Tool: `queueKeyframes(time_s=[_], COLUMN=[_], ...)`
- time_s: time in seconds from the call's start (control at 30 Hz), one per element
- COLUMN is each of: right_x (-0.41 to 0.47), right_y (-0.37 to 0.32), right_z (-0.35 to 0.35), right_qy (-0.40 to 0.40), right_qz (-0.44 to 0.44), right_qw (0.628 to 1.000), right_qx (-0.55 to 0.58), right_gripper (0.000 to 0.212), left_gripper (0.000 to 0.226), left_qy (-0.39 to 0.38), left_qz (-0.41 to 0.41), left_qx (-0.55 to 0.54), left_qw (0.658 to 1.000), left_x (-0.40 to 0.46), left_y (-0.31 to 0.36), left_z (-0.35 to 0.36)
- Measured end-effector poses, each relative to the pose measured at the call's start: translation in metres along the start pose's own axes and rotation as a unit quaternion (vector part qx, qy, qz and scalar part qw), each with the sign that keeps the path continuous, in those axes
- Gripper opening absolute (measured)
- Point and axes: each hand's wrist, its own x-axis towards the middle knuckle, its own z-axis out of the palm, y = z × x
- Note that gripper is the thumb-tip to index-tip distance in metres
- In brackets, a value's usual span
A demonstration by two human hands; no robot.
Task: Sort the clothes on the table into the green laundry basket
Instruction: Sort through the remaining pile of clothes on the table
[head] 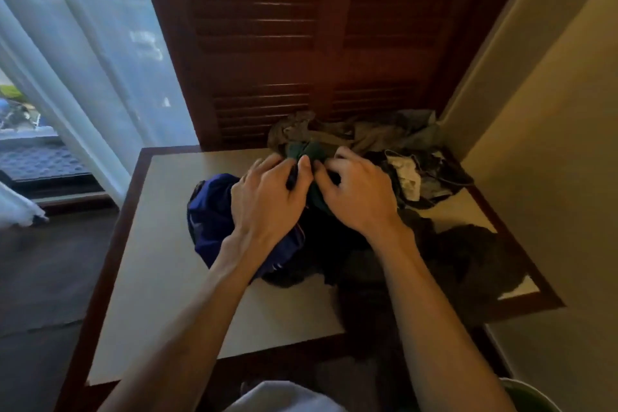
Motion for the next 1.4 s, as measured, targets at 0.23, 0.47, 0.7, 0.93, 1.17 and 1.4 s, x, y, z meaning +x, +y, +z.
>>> queueKeyframes(time_s=[0.23,0.47,0.7,0.93,1.17,1.4], right_x=[-0.058,-0.092,-0.107,-0.148,-0.229,-0.321], right_y=[0.068,0.136,0.149,0.166,0.178,0.179], right_z=[-0.115,-0.133,-0.219,-0.25,-0.257,-0.27], right_qy=[0.164,0.138,0.298,0.318,0.34,0.349], right_qz=[0.095,0.166,0.131,0.215,0.33,0.417], right_qw=[0.982,0.972,0.944,0.919,0.862,0.804], right_qx=[0.012,0.091,0.044,-0.09,-0.18,-0.241], right_gripper=[0.042,0.05,0.046,0.042,0.038,0.036], left_gripper=[0.04,0.046,0.049,0.049,0.049,0.049], left_qy=[0.046,0.011,-0.036,-0.109,-0.197,-0.272], left_qz=[0.039,0.014,0.043,0.22,0.353,0.435], left_qx=[-0.065,-0.043,-0.074,-0.211,-0.298,-0.365], left_qw=[0.996,0.999,0.996,0.946,0.865,0.777], left_x=[-0.021,-0.057,-0.036,-0.001,-0.035,-0.108], left_y=[0.103,0.117,0.127,0.219,0.328,0.41], left_z=[-0.001,0.019,0.032,0.079,0.114,0.131])
